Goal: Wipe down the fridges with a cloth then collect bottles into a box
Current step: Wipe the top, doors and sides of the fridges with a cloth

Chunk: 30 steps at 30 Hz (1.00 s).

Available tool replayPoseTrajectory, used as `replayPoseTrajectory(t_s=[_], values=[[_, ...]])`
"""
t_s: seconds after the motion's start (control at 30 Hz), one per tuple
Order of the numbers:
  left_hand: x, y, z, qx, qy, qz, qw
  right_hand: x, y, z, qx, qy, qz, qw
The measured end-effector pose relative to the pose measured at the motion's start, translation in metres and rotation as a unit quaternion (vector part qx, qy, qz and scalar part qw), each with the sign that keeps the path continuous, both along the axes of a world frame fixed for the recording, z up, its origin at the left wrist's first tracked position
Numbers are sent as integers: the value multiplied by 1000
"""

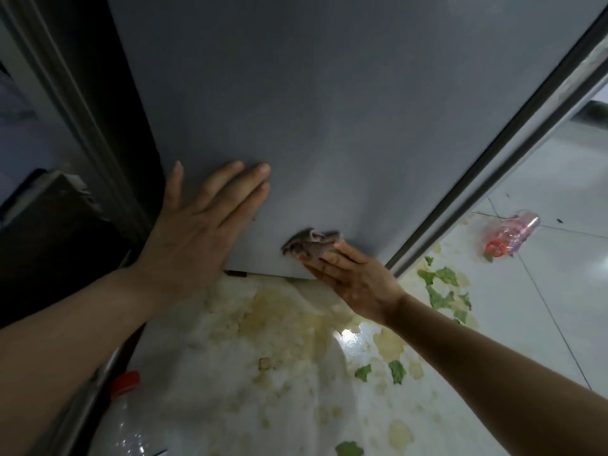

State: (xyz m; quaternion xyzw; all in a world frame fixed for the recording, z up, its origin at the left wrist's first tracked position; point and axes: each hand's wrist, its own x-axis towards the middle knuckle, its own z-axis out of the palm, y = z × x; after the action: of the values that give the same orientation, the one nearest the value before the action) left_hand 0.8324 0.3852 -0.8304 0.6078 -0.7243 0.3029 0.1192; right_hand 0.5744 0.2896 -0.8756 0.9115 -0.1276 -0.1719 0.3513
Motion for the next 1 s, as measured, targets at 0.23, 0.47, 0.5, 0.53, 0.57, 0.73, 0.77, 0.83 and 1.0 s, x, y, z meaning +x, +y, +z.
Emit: replayPoseTrajectory(t_s=[0.23, 0.47, 0.5, 0.53, 0.57, 0.73, 0.77, 0.83, 1.0], values=[[51, 17, -5, -17, 14, 63, 998, 52, -15, 66, -52, -412, 94, 905], [40, 13, -9, 22, 53, 62, 996, 77, 4, 14, -57, -76, 64, 993], [40, 14, -7, 27, 56, 61, 996, 83, 8, 4, -33, -3, 60, 998], [42, 15, -4, 31, 53, 57, 996, 90, 13, -2, -20, 54, 47, 997], [44, 17, -1, 36, 50, 49, 997, 96, 18, -4, -15, 89, 39, 995], [59, 33, 7, 52, 140, 60, 987, 97, 17, 35, -40, -67, 76, 994], [62, 36, 7, 55, 185, 70, 979, 98, 12, 44, -54, -156, 94, 982], [66, 38, 6, 72, 267, 52, 960, 104, 4, 55, -39, -296, 120, 947], [68, 34, 5, 107, 433, -55, 893, 123, 7, 37, -79, -277, 103, 952]])
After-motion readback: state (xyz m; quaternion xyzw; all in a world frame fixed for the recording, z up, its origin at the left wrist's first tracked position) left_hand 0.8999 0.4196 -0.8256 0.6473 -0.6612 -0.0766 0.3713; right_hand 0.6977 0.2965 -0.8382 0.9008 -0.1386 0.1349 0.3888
